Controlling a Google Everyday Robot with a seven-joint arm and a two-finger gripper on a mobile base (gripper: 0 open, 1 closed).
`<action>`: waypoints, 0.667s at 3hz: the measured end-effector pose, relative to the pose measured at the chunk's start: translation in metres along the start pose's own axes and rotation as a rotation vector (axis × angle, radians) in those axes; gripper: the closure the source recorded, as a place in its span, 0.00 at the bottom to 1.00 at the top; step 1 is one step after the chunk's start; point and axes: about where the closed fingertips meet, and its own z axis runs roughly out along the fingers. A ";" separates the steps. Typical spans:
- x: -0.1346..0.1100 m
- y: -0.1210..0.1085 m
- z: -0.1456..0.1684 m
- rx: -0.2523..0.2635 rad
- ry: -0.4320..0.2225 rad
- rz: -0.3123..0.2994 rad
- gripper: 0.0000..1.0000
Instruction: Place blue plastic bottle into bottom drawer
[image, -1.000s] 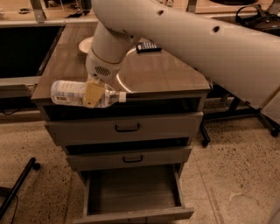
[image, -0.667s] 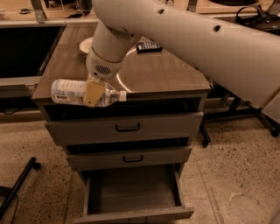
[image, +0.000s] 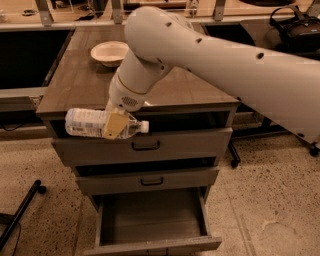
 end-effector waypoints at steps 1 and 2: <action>0.025 0.017 0.016 -0.007 -0.079 -0.019 1.00; 0.052 0.033 0.034 0.000 -0.158 -0.039 1.00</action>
Offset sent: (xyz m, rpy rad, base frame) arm -0.0297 -0.0423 -0.0774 0.2181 -0.0262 0.0633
